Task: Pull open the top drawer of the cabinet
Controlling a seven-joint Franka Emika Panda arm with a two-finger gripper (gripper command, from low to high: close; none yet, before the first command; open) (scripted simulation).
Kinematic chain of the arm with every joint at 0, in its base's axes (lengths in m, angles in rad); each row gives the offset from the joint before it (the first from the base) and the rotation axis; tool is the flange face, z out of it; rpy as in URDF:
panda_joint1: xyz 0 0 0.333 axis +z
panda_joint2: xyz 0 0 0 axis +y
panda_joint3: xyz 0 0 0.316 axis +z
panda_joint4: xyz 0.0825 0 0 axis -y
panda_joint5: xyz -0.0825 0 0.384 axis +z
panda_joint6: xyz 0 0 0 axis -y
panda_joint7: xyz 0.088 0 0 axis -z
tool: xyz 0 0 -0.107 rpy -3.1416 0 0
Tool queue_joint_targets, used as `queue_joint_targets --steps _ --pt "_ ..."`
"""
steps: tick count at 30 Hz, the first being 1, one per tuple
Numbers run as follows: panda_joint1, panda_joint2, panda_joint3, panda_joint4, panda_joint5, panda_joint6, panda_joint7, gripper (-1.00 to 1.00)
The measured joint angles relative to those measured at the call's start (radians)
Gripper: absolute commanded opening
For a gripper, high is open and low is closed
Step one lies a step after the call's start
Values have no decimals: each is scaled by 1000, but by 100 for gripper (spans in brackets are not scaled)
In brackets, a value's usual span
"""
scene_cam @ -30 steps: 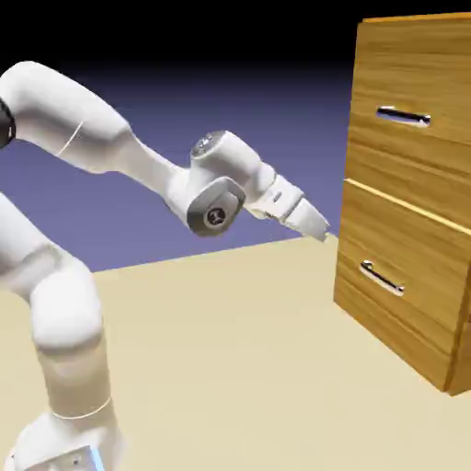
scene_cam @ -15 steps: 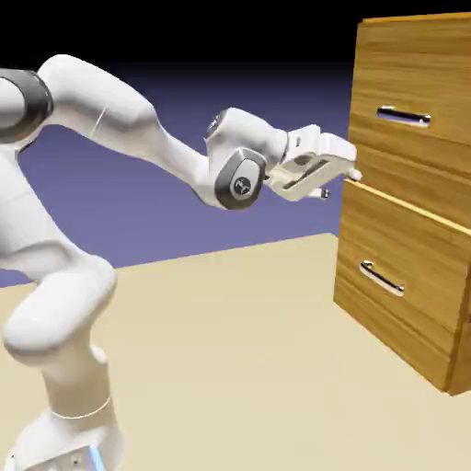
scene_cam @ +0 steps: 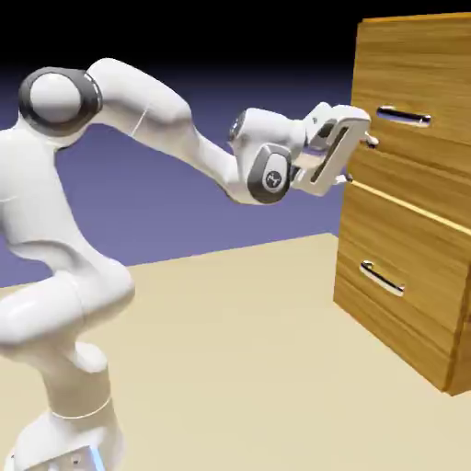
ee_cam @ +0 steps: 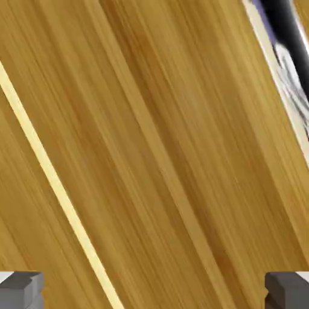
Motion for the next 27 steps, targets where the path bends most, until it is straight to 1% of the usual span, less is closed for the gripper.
queue_joint_targets --steps 17,19,27 --pt "-606 109 616 254 32 211 -457 0" --pt "-610 110 620 255 32 213 -460 0" --pt "-899 -3 825 419 -95 171 -274 0"
